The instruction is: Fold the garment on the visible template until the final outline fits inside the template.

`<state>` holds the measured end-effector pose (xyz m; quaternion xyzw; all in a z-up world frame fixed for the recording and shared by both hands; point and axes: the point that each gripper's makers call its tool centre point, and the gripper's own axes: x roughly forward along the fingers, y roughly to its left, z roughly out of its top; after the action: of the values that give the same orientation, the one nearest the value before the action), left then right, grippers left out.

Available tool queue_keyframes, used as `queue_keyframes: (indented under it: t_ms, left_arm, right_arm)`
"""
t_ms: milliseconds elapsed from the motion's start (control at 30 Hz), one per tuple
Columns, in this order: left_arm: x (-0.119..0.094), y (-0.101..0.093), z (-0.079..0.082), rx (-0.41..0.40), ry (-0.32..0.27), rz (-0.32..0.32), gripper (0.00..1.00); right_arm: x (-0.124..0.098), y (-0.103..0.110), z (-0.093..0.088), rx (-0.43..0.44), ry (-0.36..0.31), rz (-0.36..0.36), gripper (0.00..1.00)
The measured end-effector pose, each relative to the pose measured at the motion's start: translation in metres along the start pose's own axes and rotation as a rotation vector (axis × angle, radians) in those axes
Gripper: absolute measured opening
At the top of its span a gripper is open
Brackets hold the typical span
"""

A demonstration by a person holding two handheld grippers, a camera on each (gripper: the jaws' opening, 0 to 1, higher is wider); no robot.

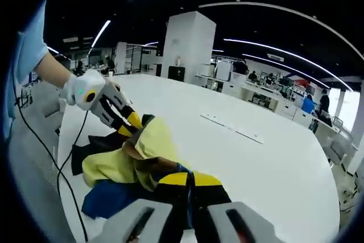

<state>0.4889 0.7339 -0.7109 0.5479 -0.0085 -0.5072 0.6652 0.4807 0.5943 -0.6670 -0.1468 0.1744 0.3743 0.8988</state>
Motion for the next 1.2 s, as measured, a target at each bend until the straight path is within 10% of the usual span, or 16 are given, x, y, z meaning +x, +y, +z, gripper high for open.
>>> queue_keyframes:
  t_ms: [167,367,567,733,1200]
  left_arm:
    - [0.0,-0.002,0.002,-0.035,-0.007,0.009,0.0]
    - [-0.012,0.002,0.007,-0.261,-0.059,0.035,0.0]
    - [-0.029,0.012,0.008,-0.804,-0.097,0.048,0.0]
    - [-0.045,0.026,0.016,-0.989,-0.182,0.081,0.0]
    - [-0.1,0.077,0.019,-1.197,-0.217,0.22,0.0]
  right_arm:
    - [0.0,-0.001,-0.003,0.012,0.007,0.001,0.0]
    - [-0.004,-0.002,-0.004,0.072,0.007,0.0,0.0]
    - [-0.008,-0.004,-0.002,0.145,0.002,-0.001,0.0]
    - [-0.012,-0.004,0.004,0.182,-0.016,-0.001,0.0]
    - [-0.035,-0.006,0.067,0.234,-0.14,0.018,0.0]
